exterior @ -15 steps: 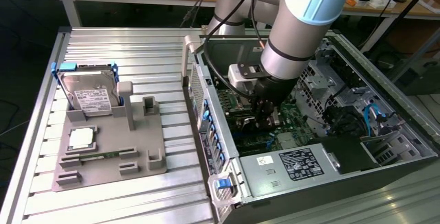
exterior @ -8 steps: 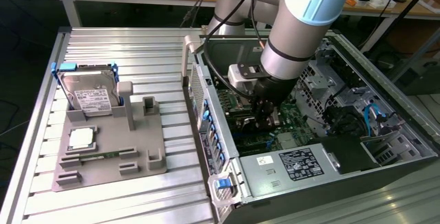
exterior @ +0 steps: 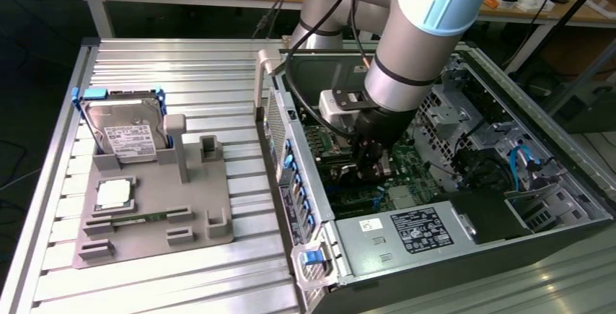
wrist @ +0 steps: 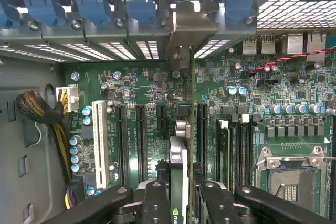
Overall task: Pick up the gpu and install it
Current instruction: 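Insert the gpu into the slot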
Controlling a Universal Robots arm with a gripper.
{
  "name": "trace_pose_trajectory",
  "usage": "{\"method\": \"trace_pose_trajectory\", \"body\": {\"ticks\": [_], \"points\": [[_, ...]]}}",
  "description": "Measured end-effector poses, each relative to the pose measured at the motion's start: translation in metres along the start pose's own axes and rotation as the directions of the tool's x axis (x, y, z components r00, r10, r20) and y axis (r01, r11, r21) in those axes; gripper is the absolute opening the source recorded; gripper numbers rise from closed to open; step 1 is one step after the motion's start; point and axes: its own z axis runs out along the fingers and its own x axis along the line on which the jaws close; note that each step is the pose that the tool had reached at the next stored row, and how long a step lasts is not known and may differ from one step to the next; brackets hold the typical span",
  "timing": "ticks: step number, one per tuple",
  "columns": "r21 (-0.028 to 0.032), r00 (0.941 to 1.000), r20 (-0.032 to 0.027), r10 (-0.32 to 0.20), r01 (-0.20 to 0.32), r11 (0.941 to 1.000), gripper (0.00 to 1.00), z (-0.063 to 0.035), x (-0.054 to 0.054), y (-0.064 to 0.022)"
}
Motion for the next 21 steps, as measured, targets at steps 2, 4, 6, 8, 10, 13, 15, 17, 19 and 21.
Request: {"method": "trace_pose_trajectory", "body": {"ticks": [2, 4, 6, 8, 10, 13, 15, 17, 19, 21], "points": [[0.0, 1.0, 0.0, 0.0, 0.0, 1.0, 0.27, 0.0001, 0.0, 0.0], [0.0, 1.0, 0.0001, 0.0, 0.0, 1.0, 0.27, 0.0007, 0.0, 0.0], [-0.0003, 1.0, -0.0005, 0.0, 0.0, 1.0, 0.27, 0.0024, 0.0001, 0.0001], [-0.0001, 1.0, 0.0, 0.0, 0.0, 1.0, 0.27, 0.0036, 0.0, 0.0001], [-0.0001, 1.0, -0.0002, 0.0, 0.0, 1.0, 0.27, 0.0043, 0.0, 0.0001], [-0.0001, 1.0, -0.0002, 0.0, 0.0, 1.0, 0.27, 0.0049, 0.0001, 0.0001], [0.0001, 1.0, 0.0001, 0.0, 0.0, 1.0, 0.27, 0.0051, 0.0, 0.0001], [0.0002, 1.0, 0.0006, 0.0, 0.0, 1.0, 0.27, 0.0043, -0.0001, 0.0001], [0.0007, 1.0, 0.0018, 0.0, 0.0, 1.0, 0.27, 0.0026, -0.0002, 0.0], [0.0003, 1.0, 0.0007, 0.0, 0.0, 1.0, 0.27, 0.002, -0.0001, 0.0]]}}
